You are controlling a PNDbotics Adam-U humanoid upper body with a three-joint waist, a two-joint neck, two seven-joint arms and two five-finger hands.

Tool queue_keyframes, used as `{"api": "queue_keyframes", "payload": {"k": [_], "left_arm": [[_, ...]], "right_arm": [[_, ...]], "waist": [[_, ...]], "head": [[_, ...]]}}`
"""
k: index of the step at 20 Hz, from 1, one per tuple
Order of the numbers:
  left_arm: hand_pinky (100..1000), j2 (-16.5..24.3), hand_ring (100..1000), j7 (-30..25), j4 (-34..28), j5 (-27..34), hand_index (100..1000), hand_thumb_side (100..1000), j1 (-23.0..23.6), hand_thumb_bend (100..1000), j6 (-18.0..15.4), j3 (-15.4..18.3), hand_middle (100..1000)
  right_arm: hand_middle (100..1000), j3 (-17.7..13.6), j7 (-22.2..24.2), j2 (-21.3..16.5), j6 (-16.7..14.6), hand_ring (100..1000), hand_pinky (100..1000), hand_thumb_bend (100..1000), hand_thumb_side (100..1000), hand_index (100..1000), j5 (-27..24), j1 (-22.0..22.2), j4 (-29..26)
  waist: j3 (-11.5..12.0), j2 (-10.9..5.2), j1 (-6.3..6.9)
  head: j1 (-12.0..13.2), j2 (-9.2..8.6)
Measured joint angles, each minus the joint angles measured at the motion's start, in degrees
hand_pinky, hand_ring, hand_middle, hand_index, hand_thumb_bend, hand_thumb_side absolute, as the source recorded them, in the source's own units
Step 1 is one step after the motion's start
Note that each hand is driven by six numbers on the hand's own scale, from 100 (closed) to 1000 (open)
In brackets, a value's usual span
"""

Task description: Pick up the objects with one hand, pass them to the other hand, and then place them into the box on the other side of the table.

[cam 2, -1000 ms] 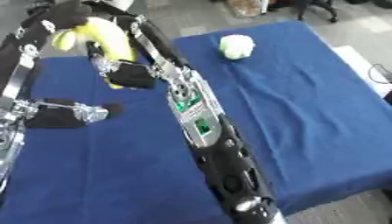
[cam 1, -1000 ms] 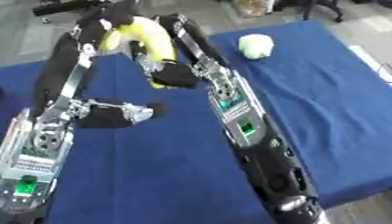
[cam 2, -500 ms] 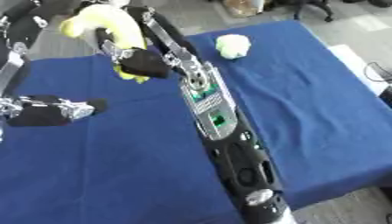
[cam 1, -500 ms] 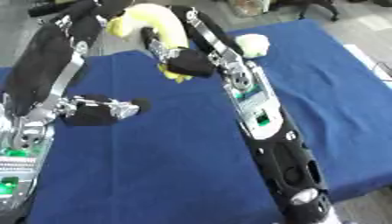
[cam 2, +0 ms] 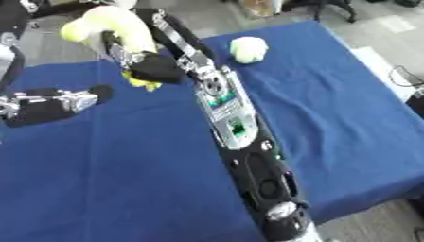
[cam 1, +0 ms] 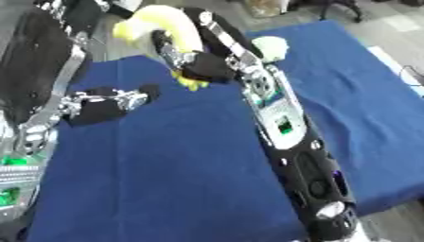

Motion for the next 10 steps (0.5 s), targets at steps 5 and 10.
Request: {"api": "queue_keyframes", "payload": {"k": [5,10], "left_arm": [[852,-1.71,814,2.17,2.29,-4.87,952,100,-0.06,762,0.07,-1.4,811],[856,-2.01,813,1.42,4.24,-6.79,947,100,-0.11,739,-1.04,-2.46,803]], "right_arm": [[163,0.94,1.21,0.01,0.09,348,639,100,452,400,-1.3,0.82,0.0],[161,1.82,2.36,0.01,0.0,347,639,100,450,400,-2.48,1.0,0.0]], "waist": [[-0.22,0.0,0.0],[-0.29,0.01,0.0]], "head": [[0.14,0.0],[0.64,0.0]]}}
